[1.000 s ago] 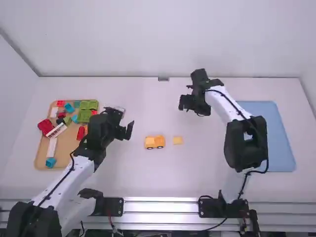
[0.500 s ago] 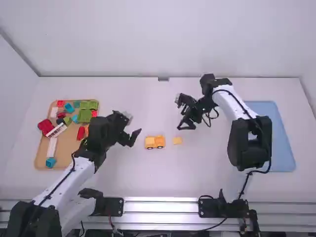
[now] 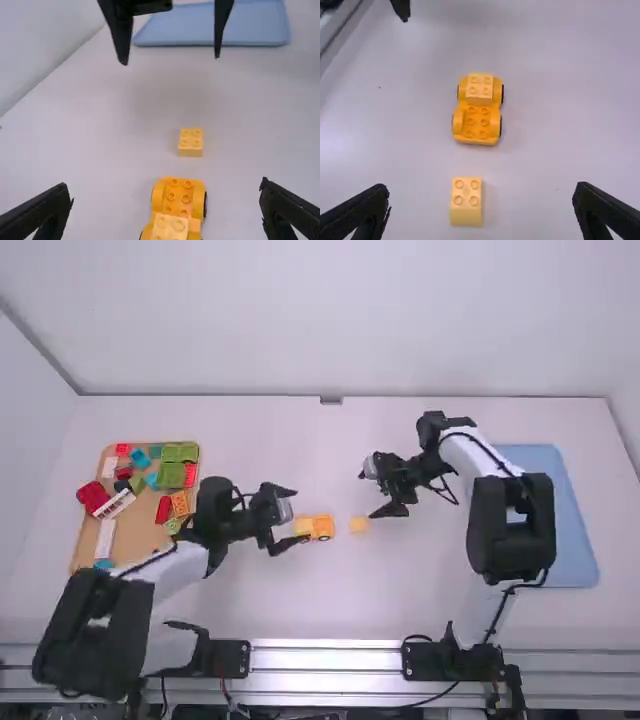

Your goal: Assemble lego blocks to make yellow taxi

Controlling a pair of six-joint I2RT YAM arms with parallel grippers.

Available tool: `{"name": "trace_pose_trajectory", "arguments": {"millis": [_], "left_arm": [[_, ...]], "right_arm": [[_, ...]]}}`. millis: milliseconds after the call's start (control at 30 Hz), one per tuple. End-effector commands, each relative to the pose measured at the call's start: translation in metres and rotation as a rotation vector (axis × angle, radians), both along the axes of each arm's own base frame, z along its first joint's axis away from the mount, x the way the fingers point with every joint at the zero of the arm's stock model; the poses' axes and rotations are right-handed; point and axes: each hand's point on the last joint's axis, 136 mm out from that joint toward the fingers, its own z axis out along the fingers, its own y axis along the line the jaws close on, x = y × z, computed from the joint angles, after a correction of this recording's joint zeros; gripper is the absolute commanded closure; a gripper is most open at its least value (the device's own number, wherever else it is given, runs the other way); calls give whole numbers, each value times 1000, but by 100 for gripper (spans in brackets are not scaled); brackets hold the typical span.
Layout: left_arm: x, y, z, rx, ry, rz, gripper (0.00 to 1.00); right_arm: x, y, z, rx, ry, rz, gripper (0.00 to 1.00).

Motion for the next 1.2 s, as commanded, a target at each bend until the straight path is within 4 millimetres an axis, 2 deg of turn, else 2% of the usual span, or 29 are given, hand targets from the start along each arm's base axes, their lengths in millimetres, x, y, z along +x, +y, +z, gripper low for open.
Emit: {"name": "trace_pose_trajectory", "arguments": {"millis": [0, 133, 200, 433, 600, 800, 900, 1033, 1167], "left_arm": [[-12, -10, -11, -41, 16, -109, 1], [-8, -14, -30, -58, 25, -139, 1], [-3, -15, -44, -52, 56, -140, 1], [12, -17, -63, -44, 145, -137, 1], [13, -18, -63, -43, 157, -138, 1], [15, -16, -63, -44, 156, -131, 1], [15, -16, -63, -44, 152, -131, 1], [14, -16, -62, -48, 155, -135, 1], [13, -16, -64, -55, 189, -128, 1]], "right_arm": [[-7, 2, -6, -19, -13, 10, 2], [-8, 9, -28, -20, -15, -24, 2], [-8, 14, -48, -22, -9, -74, 2], [-6, 27, -86, -5, 4, -237, 2], [-13, 21, -93, 37, 12, -266, 2], [-22, 7, -80, 208, 26, -268, 2], [-21, 5, -87, 203, 26, -277, 2], [-12, 13, -93, 205, 50, -280, 2], [-9, 9, -103, 203, 51, -260, 1]]}}
